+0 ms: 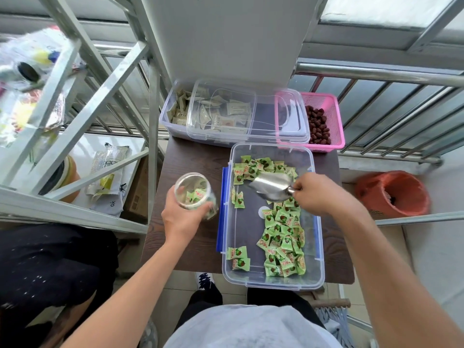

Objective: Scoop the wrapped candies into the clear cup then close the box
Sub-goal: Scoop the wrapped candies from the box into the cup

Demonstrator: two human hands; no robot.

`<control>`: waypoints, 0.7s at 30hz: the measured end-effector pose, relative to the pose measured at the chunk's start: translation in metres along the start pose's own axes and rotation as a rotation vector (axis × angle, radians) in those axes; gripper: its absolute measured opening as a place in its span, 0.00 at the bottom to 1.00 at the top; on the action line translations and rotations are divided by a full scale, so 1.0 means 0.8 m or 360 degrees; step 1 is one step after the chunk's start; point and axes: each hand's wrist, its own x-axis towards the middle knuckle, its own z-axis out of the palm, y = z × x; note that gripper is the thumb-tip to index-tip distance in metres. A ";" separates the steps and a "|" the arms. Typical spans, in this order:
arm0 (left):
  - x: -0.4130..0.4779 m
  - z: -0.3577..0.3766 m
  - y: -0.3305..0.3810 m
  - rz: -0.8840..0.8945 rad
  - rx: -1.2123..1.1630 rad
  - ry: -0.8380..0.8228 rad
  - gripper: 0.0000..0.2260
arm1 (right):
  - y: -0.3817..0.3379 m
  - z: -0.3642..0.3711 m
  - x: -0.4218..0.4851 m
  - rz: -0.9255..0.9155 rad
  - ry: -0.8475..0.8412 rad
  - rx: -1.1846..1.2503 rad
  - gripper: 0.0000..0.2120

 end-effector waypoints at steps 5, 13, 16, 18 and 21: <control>0.001 0.002 0.007 -0.0088 -0.0094 0.0202 0.36 | 0.003 0.052 -0.005 0.0062 -0.0307 0.0095 0.12; -0.009 0.007 0.015 0.0116 0.0103 -0.0033 0.36 | -0.011 0.108 0.003 0.0054 -0.0378 0.0150 0.05; -0.010 0.011 0.011 0.0165 0.0136 -0.0102 0.35 | -0.014 0.123 0.009 0.0062 -0.0291 0.0238 0.05; -0.009 0.013 0.008 0.0164 0.0142 -0.0117 0.35 | -0.016 0.129 0.013 0.0078 -0.0227 0.0308 0.06; -0.007 0.016 0.006 0.0164 0.0159 -0.0127 0.35 | -0.020 0.135 0.019 0.0111 -0.0163 0.0371 0.06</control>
